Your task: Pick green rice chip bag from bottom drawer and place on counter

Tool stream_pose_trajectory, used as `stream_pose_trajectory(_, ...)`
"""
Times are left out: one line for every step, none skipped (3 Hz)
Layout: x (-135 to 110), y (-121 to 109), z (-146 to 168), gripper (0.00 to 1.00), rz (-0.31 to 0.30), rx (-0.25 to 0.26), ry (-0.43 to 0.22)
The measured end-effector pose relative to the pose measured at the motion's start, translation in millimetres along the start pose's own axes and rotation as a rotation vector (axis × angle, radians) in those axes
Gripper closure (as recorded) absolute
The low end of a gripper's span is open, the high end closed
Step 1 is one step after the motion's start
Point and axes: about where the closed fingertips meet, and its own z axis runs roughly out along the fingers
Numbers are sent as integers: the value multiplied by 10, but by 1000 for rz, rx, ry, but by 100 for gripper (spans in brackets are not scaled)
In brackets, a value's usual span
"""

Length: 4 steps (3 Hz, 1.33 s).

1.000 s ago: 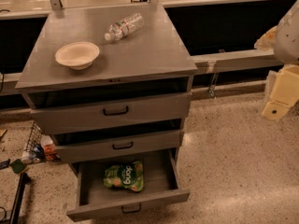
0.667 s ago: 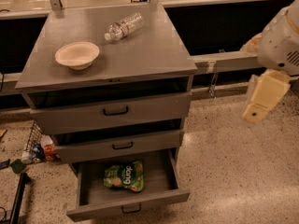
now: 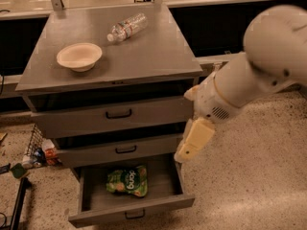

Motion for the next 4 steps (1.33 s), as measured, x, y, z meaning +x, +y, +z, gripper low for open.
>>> stream_pose_trajectory(-33, 167, 1013, 0, -73, -36, -70)
stream_pose_trajectory(-36, 164, 1005, 0, -73, -36, -70)
stream_pose_trajectory(145, 203, 1542, 0, -43, -62, -112)
stream_pose_trajectory(428, 204, 2370, 0, -7, -93, -185)
